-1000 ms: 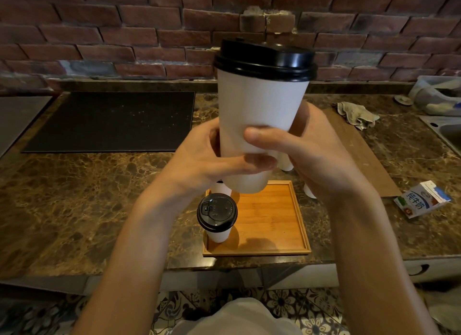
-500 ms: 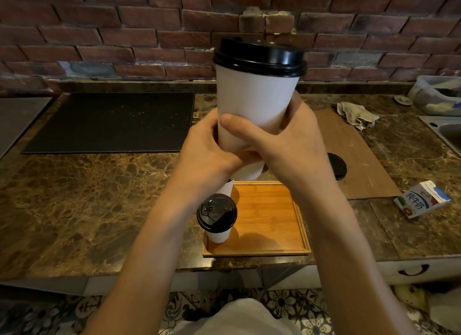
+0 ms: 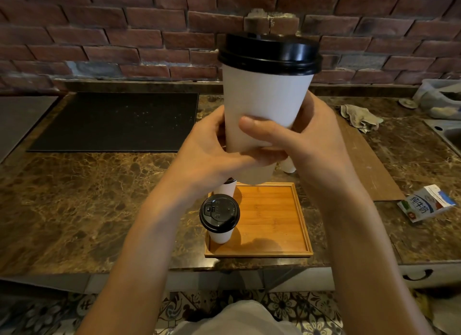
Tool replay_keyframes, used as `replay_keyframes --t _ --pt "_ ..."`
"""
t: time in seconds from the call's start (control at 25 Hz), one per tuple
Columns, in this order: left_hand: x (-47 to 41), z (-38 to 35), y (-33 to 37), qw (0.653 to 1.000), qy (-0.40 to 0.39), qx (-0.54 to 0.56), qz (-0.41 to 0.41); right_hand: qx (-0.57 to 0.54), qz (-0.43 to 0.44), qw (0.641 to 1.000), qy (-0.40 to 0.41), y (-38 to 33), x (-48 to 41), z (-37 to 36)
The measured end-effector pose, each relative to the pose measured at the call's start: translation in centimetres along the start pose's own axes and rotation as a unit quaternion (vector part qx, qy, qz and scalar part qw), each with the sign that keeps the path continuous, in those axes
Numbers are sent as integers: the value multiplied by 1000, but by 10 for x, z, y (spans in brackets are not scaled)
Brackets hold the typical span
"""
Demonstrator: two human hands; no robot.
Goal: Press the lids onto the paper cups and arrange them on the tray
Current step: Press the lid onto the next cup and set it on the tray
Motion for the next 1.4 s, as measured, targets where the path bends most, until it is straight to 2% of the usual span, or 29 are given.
replay_keyframes --t 0.28,0.44,0.88,1.12,1.4 --pt "3 -1 0 997 -67 39 11 -69 -28 995 -65 3 1 7" --pt "3 -2 -2 998 -47 31 22 -27 -42 997 -65 0 1 7" --pt "-1 -9 -12 997 61 -9 43 78 -24 996 32 2 0 -2" --pt "2 -10 -11 997 67 -17 34 87 -6 994 62 5 1 -7" --pt "1 -4 -7 999 19 24 24 10 -5 1000 2 1 -1 -2"
Point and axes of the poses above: each hand's wrist, its own x-axis away from the middle knuckle, its own z-axis out of the back of the hand, y = z × x, the point moved 2 cm from there along -x, towards the middle knuckle, and after that the axes turned 9 degrees about -x, right-handed, at the moved point
